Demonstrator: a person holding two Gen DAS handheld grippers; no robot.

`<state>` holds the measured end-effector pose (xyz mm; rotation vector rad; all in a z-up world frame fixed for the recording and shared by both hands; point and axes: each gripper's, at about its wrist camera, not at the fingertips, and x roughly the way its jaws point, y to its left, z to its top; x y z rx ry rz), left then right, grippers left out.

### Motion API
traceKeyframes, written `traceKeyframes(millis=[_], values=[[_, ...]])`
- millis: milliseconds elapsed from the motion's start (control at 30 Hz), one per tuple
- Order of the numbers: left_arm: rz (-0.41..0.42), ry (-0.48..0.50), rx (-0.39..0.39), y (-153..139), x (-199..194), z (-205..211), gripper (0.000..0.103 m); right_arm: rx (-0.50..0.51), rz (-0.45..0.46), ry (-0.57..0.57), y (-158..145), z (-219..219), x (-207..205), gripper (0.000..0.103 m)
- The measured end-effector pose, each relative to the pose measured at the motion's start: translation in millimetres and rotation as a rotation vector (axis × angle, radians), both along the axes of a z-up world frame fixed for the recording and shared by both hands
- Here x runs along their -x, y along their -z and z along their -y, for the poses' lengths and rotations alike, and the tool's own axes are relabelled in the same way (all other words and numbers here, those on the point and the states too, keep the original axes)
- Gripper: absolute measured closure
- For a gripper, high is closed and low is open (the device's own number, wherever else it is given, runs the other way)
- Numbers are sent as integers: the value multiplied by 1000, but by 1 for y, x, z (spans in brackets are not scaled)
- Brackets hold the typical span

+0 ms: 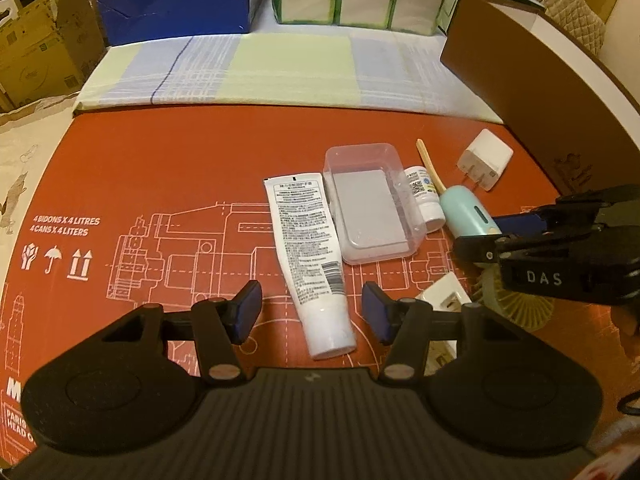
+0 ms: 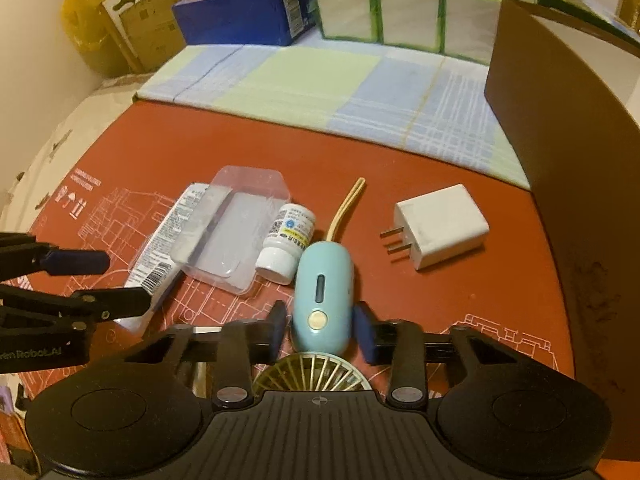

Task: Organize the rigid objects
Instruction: 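Grasp the white cream tube with the left tool while the right tool grasps the light-blue fan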

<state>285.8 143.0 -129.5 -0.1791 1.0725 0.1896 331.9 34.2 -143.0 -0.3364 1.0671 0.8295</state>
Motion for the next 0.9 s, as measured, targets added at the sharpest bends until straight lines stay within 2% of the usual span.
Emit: traceKeyframes(millis=[300,400,567,900], values=[[-42,21,-21,18,-18,-1,55,1,18,-40,2,3,1,72],[-33,43,-66,20,-21,3,58,13,6,-36,5,4,1,72],[-21,65,-78,20,-23,6,66,16,17,-42,5,3,1,72],[-24,23,-80,19,-6,-2,68,29,51,-47,6,0,7,72]])
